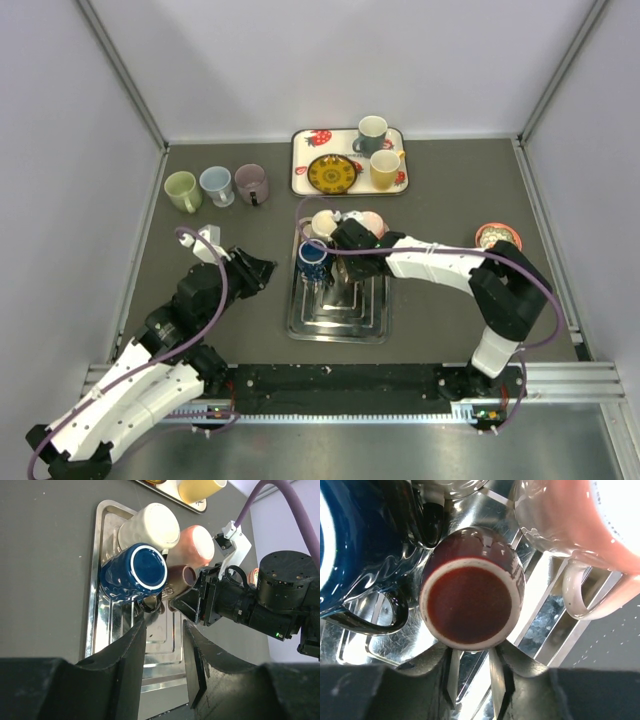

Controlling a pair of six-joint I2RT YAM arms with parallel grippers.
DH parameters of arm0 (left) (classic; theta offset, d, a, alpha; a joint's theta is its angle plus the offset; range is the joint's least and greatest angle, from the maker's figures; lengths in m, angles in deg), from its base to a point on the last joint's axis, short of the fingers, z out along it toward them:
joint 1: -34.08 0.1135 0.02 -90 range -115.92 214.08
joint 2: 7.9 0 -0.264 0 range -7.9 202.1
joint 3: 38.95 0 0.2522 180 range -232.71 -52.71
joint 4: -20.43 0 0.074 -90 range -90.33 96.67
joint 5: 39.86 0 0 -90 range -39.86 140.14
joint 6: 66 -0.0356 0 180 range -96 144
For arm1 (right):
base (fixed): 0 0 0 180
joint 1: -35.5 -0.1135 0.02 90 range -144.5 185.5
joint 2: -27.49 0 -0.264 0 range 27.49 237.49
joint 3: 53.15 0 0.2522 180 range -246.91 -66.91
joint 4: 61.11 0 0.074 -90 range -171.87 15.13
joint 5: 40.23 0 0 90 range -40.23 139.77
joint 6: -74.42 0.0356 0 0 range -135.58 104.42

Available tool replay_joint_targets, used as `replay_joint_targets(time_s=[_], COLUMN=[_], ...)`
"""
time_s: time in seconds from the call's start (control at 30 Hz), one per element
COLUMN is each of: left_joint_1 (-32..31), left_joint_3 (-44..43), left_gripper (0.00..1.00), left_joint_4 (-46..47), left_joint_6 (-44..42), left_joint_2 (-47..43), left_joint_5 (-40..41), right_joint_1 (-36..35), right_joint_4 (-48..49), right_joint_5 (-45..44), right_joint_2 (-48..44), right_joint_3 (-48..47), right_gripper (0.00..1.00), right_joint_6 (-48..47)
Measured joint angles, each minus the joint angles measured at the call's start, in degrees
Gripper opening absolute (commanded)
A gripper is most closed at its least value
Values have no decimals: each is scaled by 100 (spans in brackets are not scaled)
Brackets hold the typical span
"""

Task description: Turn the mug right side up

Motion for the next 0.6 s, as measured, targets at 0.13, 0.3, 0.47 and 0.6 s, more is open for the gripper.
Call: replay_joint_targets(time_s=[0.13,0.3,0.47,0.6], left_joint_1=[0,0,15,483], left_joint_3=[0,-2,-129,-608], left_gripper=[41,75,99,99], left_joint_4=[-63,-74,219,680], left_joint_6=[-22,-177,-802,-1272], left_joint_2=[-2,24,588,1652], left_joint_5=[92,433,1139,1132], right_joint_1=[-118,-286,-505,-529], right_joint_4=[-98,-476,-601,-518], right_joint_5=[-107,-177,-186,-247], right_joint_2=[-76,-1029,-2647,-3722], right_joint_3=[4,13,0,122], right_gripper=[43,45,46,46], right_joint_6=[52,122,76,-11])
